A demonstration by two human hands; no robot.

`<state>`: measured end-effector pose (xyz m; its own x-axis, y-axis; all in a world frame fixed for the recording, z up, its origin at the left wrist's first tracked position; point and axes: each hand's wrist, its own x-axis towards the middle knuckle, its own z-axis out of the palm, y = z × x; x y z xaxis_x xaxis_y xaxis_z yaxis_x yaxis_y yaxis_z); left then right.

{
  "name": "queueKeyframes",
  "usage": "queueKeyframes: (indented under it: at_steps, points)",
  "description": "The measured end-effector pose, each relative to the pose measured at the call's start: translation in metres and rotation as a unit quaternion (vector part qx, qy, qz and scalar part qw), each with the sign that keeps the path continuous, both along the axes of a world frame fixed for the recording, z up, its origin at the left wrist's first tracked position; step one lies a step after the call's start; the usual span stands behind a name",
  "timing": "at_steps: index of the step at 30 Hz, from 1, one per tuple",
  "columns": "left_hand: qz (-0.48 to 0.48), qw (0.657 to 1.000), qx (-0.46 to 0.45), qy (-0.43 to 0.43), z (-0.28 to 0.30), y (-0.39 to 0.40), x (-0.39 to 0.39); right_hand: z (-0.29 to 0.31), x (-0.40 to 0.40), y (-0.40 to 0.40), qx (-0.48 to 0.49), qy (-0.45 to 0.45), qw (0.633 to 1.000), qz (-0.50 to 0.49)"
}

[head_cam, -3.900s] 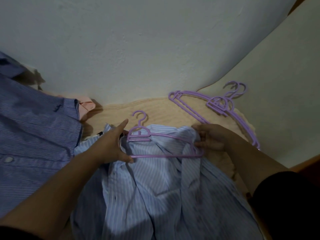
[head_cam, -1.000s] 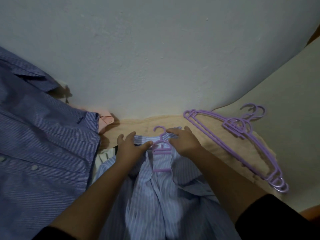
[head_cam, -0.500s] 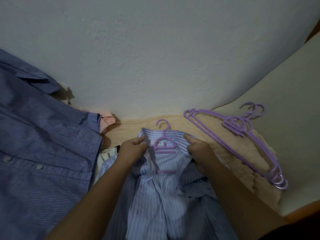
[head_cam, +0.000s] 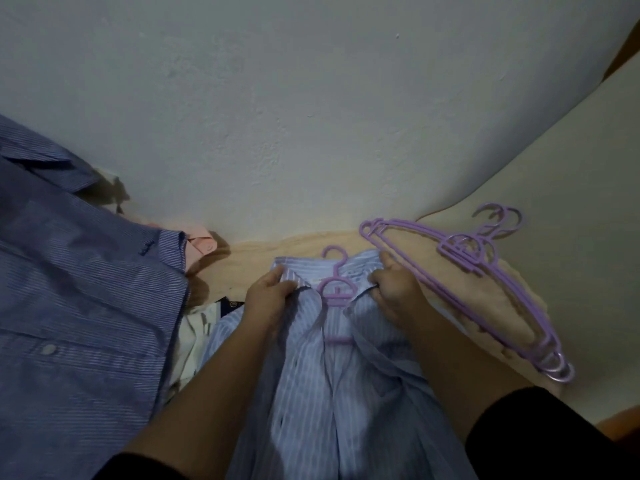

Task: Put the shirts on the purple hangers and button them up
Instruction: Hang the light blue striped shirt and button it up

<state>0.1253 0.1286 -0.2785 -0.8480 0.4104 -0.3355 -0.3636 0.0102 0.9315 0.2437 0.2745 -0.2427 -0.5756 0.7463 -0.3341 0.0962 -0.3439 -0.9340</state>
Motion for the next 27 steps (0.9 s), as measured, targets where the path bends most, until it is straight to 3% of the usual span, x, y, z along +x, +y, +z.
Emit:
queueKeyframes:
  at_steps: [3,6,9,11,16,20,27]
  points:
    - [0.042,0.998,0.046,-0.011,-0.001,-0.006,0.017,-0.014,0.011,0.001,0.105,-0.066,0.992,0.024]
    - [0.078,0.994,0.058,0.058,-0.003,-0.013,0.041,-0.026,0.022,-0.013,0.168,-0.044,0.984,-0.042]
    - [0.112,0.987,0.02,0.113,-0.007,-0.02,0.073,-0.039,0.031,-0.048,0.1,0.029,0.98,-0.17]
    - [0.105,0.987,0.0,0.121,-0.014,-0.024,0.095,-0.043,0.042,-0.077,0.043,0.039,0.977,-0.205]
    - [0.111,0.988,-0.052,0.096,-0.023,-0.035,0.134,-0.053,0.065,-0.117,-0.024,0.024,0.991,-0.126]
    - [0.127,0.985,-0.06,0.101,-0.014,-0.037,0.136,-0.046,0.067,-0.107,-0.004,-0.013,0.997,-0.07]
    - [0.152,0.98,-0.023,0.123,0.014,-0.005,0.098,-0.042,0.036,-0.076,0.057,-0.016,0.995,-0.085]
